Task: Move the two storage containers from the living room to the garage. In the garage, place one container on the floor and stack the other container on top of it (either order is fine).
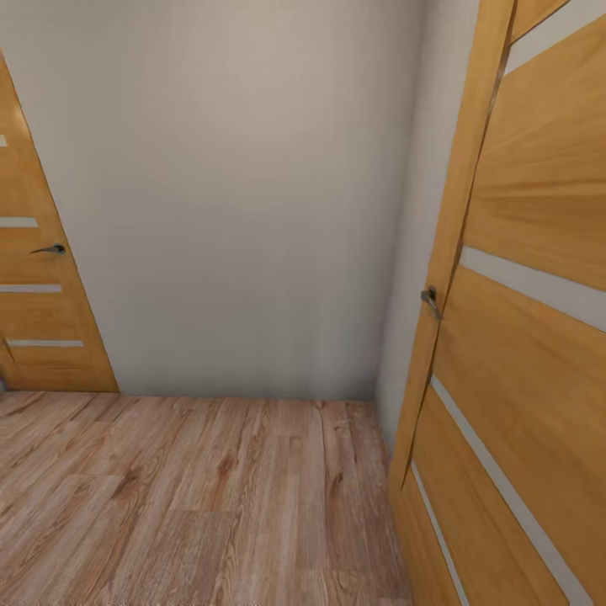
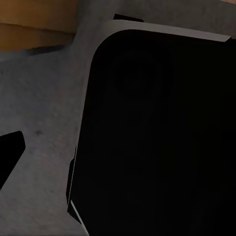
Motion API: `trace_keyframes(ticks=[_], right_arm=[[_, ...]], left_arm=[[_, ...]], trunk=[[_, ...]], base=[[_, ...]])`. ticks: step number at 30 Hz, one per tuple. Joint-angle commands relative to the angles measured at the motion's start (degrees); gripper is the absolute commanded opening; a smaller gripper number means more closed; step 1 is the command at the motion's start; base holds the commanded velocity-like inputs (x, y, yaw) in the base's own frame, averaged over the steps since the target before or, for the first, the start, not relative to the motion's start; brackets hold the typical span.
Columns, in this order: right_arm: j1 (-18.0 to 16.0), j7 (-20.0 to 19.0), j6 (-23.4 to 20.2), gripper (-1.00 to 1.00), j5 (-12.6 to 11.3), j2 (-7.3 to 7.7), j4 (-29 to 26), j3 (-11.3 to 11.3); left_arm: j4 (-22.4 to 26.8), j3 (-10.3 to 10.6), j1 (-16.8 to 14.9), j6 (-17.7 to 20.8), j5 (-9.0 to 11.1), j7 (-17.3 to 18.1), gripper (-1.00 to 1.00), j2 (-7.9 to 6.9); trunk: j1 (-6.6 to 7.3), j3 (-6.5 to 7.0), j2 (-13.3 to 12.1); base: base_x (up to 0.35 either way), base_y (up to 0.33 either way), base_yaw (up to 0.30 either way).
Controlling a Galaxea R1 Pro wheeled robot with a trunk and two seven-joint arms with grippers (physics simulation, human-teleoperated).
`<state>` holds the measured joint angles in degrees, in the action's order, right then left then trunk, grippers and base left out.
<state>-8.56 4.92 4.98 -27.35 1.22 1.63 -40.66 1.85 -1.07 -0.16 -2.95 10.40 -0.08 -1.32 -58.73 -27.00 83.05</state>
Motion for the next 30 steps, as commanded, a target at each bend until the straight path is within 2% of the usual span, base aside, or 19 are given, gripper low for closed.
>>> trace_keyframes(ticks=[1,11,22,30], right_arm=[[0.0,0.0,0.3,1.0,-0.5,-0.01,0.1,-0.5],[0.0,0.0,0.3,1.0,-0.4,-0.07,0.1,-0.6],[-0.1,0.0,0.3,1.0,-0.4,-0.08,0.1,-0.6],[0.0,0.0,0.3,1.0,-0.4,-0.04,0.1,-0.5]], left_arm=[[0.0,-0.1,0.0,-0.1,0.3,0.0,1.0,0.01],[0.0,0.0,0.0,0.0,0.4,0.1,1.0,0.01],[0.0,-0.1,0.0,0.0,0.4,0.0,1.0,-0.01],[0.0,-0.1,0.0,0.0,0.4,0.0,1.0,-0.07]], trunk=[[0.0,-0.06,0.0],[0.0,-0.08,0.0],[0.0,-0.08,0.0],[0.0,-0.08,0.0]], base=[[0.0,0.0,0.112],[0.211,0.0,0.023],[0.055,0.0,0.0],[0.285,0.0,0.0]])
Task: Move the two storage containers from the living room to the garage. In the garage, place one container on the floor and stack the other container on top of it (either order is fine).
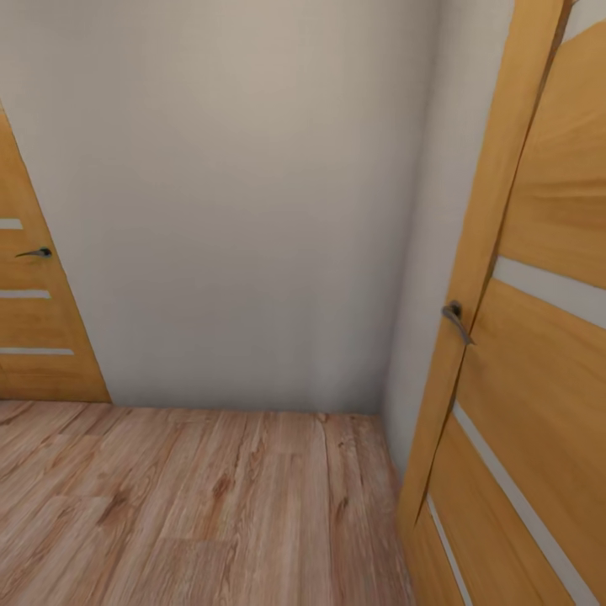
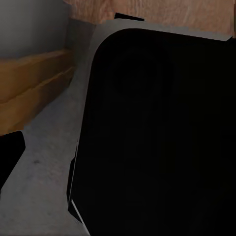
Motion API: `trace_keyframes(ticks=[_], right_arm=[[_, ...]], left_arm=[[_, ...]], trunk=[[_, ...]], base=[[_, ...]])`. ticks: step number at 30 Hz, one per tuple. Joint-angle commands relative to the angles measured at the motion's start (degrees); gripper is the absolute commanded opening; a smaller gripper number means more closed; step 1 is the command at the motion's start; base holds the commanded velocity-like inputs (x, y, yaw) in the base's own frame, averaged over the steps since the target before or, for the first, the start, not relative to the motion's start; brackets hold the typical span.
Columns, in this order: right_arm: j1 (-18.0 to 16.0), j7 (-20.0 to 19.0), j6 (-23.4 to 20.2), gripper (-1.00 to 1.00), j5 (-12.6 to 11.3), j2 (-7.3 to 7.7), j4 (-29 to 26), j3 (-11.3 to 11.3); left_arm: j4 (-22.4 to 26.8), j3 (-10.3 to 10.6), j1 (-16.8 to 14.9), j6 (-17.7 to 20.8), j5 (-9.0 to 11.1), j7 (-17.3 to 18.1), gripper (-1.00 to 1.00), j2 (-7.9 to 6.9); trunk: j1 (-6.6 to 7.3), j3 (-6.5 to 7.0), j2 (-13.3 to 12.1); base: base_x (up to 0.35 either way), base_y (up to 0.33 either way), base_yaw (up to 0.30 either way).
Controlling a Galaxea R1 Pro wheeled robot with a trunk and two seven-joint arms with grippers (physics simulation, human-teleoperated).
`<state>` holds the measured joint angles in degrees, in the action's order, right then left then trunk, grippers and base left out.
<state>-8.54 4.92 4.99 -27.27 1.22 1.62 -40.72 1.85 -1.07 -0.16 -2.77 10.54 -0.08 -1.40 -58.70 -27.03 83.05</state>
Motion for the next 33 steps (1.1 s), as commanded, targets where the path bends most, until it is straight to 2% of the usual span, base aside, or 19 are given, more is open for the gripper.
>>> trace_keyframes(ticks=[1,16,33], right_arm=[[-0.1,0.0,0.3,1.0,-0.5,-0.02,0.1,-0.5],[-0.1,0.0,0.3,1.0,-0.4,0.07,0.1,-0.5],[0.0,0.0,1.0,1.0,-0.6,0.07,0.1,-0.5]], left_arm=[[0.0,-0.1,0.0,-0.1,0.3,0.0,1.0,0.0],[0.0,-0.1,0.0,-0.1,0.3,0.0,1.0,0.03],[0.0,-0.1,0.0,-0.2,0.2,0.0,1.0,0.07]], trunk=[[-0.03,-0.05,0.0],[-0.03,-0.05,0.0],[-0.03,-0.05,0.0]], base=[[0.317,0.0,0.0],[0.297,0.0,0.0],[0.014,0.0,0.018]])
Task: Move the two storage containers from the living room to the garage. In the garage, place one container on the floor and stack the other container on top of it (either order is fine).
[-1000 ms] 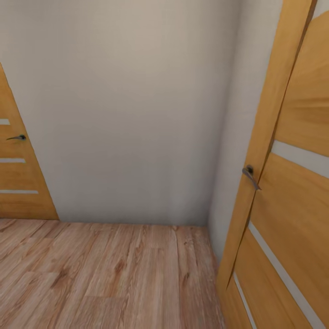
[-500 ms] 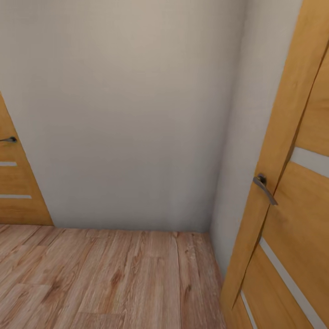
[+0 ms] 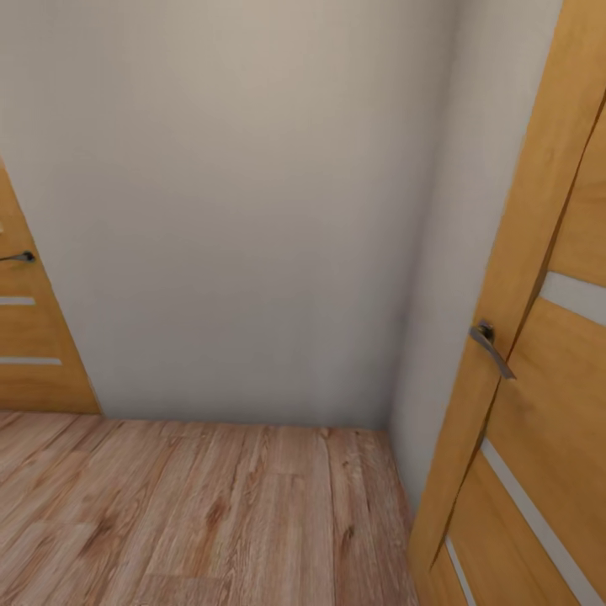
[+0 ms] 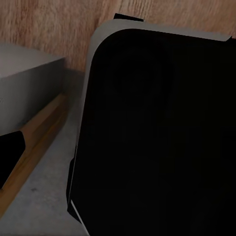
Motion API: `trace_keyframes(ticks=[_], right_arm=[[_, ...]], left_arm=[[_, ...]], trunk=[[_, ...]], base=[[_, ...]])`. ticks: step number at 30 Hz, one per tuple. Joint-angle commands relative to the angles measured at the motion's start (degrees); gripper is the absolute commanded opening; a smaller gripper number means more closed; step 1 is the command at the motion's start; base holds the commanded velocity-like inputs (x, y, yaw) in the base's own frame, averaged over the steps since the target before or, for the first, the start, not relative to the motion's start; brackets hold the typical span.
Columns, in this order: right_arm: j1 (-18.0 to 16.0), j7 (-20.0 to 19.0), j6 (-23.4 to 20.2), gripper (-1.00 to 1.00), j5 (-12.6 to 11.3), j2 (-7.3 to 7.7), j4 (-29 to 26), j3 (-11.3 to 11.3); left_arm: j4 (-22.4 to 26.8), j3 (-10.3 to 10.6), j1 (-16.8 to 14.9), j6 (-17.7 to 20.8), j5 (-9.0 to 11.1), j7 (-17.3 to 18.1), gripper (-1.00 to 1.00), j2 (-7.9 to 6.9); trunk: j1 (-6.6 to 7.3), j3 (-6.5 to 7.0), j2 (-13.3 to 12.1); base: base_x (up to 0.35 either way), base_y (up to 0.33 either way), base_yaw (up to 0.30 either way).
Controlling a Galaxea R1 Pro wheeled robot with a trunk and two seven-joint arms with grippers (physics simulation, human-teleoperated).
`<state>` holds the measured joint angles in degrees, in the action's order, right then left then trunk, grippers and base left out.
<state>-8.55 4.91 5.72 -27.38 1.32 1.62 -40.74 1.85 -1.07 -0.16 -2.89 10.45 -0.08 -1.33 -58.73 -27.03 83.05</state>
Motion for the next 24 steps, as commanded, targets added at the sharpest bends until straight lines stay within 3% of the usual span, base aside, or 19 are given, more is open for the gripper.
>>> trace_keyframes(ticks=[1,14,24], right_arm=[[0.0,0.0,0.3,1.0,-0.4,-0.02,0.1,-0.5],[-0.1,0.0,0.3,1.0,-0.3,-0.02,0.1,-0.5],[-0.1,0.0,0.3,1.0,-0.4,-0.09,0.1,-0.5]], left_arm=[[0.0,-0.1,0.0,-0.1,0.3,0.0,1.0,0.01],[0.0,-0.1,0.0,-0.1,0.3,0.0,1.0,0.01],[0.0,-0.1,0.0,0.0,0.4,0.2,1.0,-0.07]], trunk=[[0.0,-0.05,0.0],[0.0,-0.05,0.0],[0.0,-0.05,0.0]], base=[[0.0,0.0,0.208],[0.011,0.0,0.211],[0.293,0.0,0.008]])
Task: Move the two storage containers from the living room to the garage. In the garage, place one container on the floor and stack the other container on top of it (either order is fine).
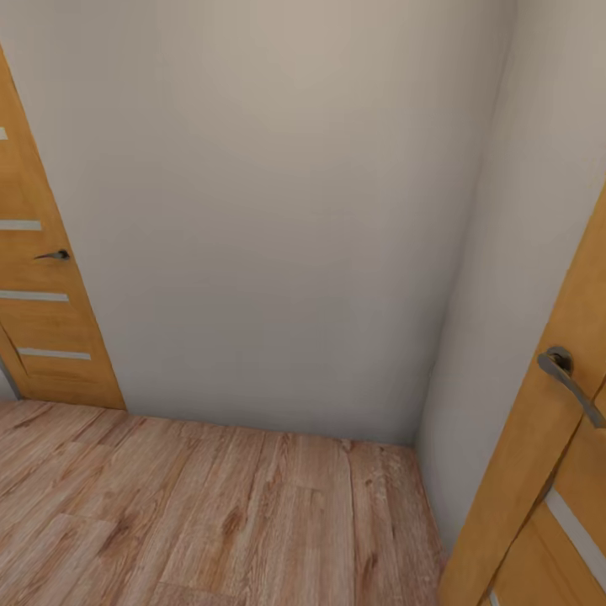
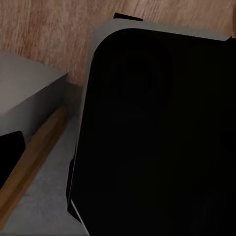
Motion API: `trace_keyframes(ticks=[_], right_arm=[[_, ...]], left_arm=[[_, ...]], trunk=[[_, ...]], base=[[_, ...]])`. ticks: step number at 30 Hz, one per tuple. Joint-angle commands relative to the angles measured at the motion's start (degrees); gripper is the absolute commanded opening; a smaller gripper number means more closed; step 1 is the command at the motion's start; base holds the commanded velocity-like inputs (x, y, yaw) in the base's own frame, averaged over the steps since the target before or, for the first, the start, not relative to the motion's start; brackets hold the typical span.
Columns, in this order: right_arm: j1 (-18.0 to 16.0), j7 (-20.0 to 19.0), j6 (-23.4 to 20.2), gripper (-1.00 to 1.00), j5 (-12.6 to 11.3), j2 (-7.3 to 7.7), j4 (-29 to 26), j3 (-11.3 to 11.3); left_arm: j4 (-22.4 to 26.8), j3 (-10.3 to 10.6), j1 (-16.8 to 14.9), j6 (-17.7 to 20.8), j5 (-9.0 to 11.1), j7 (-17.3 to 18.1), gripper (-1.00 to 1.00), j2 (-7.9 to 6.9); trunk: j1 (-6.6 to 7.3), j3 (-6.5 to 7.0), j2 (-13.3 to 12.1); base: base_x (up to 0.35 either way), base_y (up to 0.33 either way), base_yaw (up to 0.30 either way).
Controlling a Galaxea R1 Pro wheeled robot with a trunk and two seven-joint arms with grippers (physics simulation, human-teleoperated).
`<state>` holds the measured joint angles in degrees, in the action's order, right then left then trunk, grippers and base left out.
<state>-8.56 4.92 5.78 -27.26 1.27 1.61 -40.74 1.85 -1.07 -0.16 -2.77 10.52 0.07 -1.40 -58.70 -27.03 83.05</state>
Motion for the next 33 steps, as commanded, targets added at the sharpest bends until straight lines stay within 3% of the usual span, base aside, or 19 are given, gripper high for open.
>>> trace_keyframes(ticks=[1,12,33], right_arm=[[0.0,0.0,0.3,1.0,-0.5,-0.05,0.1,-0.5],[0.0,0.0,0.3,1.0,-0.5,-0.04,0.1,-0.5],[-0.1,0.0,0.3,1.0,-0.5,0.05,0.1,-0.5]], left_arm=[[0.0,-0.1,0.0,-0.1,0.3,0.0,1.0,0.0],[0.0,-0.1,0.0,-0.2,0.3,-0.1,1.0,0.01],[0.0,-0.1,0.0,-0.1,0.4,-0.2,1.0,-0.01]], trunk=[[-0.03,-0.05,0.0],[-0.03,-0.05,0.0],[-0.03,-0.05,0.0]], base=[[0.321,0.0,0.03],[0.143,0.0,0.24],[0.314,0.0,0.271]])
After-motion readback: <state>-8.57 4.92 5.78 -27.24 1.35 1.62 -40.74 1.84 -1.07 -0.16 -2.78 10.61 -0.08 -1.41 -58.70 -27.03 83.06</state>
